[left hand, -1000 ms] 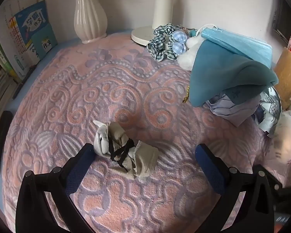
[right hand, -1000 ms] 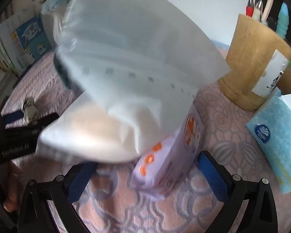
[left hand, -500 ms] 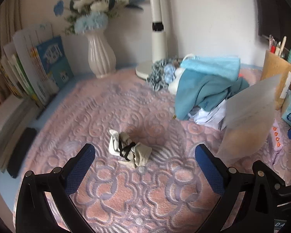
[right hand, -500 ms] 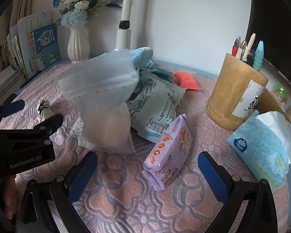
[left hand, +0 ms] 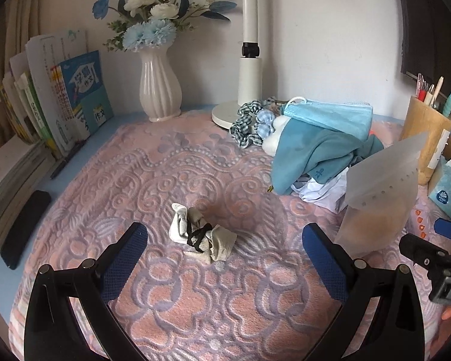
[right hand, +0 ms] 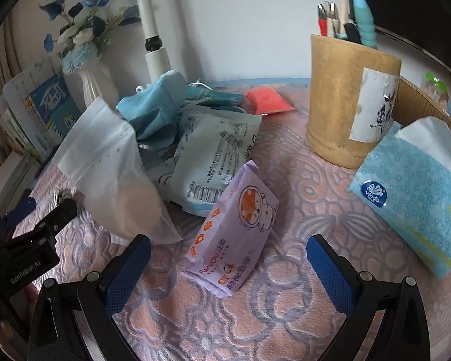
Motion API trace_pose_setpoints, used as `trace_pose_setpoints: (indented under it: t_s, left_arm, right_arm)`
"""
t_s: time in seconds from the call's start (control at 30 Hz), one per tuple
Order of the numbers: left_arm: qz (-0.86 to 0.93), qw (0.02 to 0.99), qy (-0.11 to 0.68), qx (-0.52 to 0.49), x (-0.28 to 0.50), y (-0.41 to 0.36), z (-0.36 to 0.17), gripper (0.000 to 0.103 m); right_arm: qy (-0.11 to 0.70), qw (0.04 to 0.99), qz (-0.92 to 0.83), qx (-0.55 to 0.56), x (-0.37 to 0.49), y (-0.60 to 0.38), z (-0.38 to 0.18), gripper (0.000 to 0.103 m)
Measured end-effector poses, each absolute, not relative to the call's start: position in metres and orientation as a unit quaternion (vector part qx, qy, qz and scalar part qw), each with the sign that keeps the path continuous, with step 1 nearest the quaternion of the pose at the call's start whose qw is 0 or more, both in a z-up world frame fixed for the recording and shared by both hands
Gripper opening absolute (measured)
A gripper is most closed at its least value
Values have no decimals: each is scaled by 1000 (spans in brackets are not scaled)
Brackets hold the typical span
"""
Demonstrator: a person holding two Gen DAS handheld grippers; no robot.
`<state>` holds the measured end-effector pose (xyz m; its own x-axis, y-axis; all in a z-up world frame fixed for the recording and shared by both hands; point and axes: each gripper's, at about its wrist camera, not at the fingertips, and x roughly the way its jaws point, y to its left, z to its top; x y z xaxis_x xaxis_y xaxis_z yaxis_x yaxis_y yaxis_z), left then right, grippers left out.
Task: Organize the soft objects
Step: 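Move the right gripper toward the white zip bag on the bedspread, then grasp the white zip bag with the right gripper while the left grasps the grey sock bundle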
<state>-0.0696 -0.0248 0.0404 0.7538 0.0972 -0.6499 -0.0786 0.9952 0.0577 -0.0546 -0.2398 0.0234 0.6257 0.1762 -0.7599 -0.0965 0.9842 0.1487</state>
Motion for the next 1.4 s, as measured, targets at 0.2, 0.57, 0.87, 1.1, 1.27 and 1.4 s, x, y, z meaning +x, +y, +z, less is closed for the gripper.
trace_pose_setpoints:
  t_s: [0.2,0.57,0.87,1.1,1.27,1.4]
  left_arm:
    - [48,938,344,18,-69,-28,37,102]
    - [41,939,342,-10,-71,-19,36,102]
    - [37,940,339,-21,-71,-16,36,102]
    - [36,939,340,-42,-70,-10,36,102]
    - [35,938,341,-51,-70,-8,35,102]
    - [36,938,340,-49,-69,-9,35,102]
  right_arm:
    - [420,903,80,42,-56,-237,23,103]
    - [424,901,80,45,-54,-237,21,103]
    - [423,901,82,47,-54,-238,21,103]
    - [422,901,81,51,-57,-237,19,103]
    - [421,902,80,50,-58,-237,19,103]
    - [421,902,80,50,-57,-237,19,103]
